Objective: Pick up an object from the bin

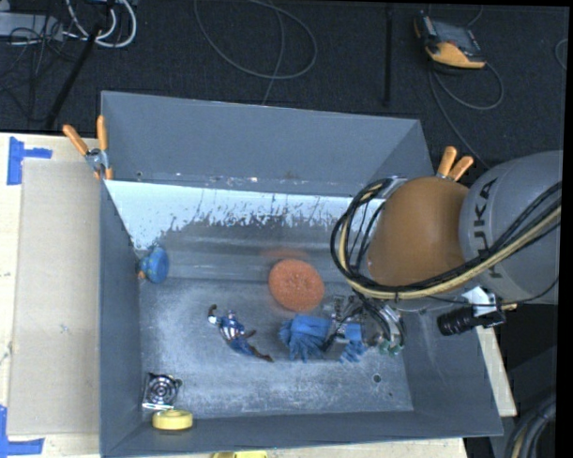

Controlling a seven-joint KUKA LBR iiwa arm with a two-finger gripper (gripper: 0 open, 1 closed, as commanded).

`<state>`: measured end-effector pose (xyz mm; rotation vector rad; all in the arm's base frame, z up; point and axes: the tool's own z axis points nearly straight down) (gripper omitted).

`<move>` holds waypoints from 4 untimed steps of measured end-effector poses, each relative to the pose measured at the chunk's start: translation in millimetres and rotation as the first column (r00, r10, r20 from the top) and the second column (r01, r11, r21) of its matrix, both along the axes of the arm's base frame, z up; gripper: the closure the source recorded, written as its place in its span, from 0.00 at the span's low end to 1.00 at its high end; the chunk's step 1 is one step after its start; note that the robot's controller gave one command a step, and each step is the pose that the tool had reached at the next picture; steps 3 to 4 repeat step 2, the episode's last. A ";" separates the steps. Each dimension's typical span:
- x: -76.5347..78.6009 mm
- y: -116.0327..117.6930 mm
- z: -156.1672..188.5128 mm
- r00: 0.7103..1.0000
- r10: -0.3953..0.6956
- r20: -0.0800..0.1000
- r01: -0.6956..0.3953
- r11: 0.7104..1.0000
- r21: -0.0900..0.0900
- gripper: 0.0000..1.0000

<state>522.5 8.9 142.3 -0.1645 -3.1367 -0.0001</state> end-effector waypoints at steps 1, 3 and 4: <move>0.0 0.0 0.0 1.000 0.000 0.000 0.000 1.000 0.000 1.00; -23.5 -23.3 123.0 1.000 -0.005 0.000 0.005 1.000 0.000 1.00; -23.5 -23.3 123.0 1.000 -0.005 0.000 0.005 1.000 0.000 1.00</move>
Offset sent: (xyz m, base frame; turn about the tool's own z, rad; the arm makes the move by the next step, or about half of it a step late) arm -0.0239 -0.0236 0.1237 0.0032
